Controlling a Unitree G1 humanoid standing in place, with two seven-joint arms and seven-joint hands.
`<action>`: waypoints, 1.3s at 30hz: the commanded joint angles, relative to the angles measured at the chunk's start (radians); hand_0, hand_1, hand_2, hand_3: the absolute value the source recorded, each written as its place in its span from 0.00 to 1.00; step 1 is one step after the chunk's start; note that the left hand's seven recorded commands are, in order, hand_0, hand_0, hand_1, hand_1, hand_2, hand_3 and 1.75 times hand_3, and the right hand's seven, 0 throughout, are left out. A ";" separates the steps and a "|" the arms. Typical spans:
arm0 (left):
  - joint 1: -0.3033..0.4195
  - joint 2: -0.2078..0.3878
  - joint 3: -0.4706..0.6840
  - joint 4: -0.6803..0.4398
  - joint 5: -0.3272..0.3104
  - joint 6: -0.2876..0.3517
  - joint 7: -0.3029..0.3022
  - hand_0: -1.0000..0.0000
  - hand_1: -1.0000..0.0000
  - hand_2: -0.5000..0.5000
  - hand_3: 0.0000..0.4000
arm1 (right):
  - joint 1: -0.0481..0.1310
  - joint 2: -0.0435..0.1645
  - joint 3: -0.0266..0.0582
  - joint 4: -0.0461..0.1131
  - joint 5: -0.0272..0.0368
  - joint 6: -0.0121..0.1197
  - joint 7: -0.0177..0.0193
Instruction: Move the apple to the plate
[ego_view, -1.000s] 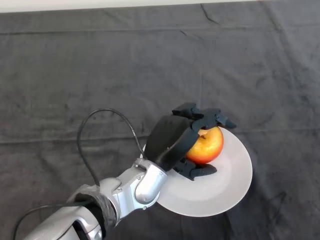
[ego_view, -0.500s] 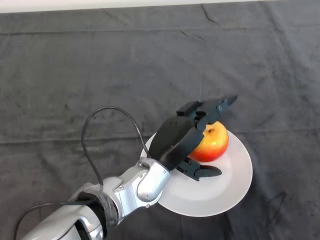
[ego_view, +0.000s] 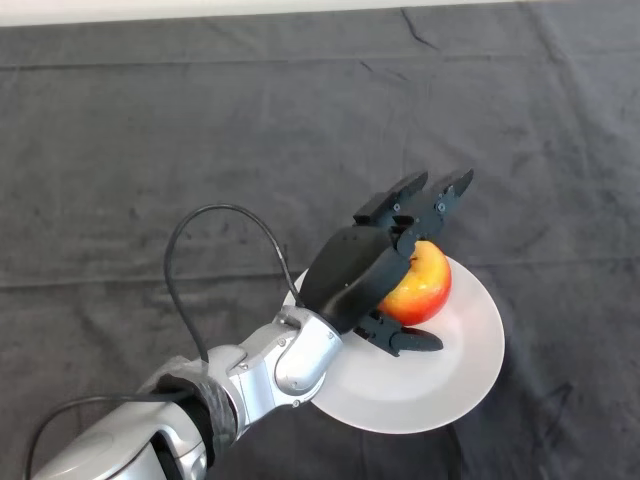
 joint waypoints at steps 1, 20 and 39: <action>-0.032 0.049 0.002 0.027 -0.004 -0.012 -0.019 1.00 1.00 0.50 0.00 | 0.031 -0.022 -0.0059 0.017 0.0079 -0.006 0.0043; -0.028 0.124 0.133 0.093 -0.016 -0.088 -0.012 1.00 1.00 0.50 0.00 | 0.031 -0.022 -0.0062 0.017 0.0077 -0.006 0.0045; -0.003 0.229 0.284 0.148 -0.025 -0.129 -0.017 1.00 1.00 0.50 0.00 | 0.030 -0.022 -0.0063 0.017 0.0075 -0.006 0.0046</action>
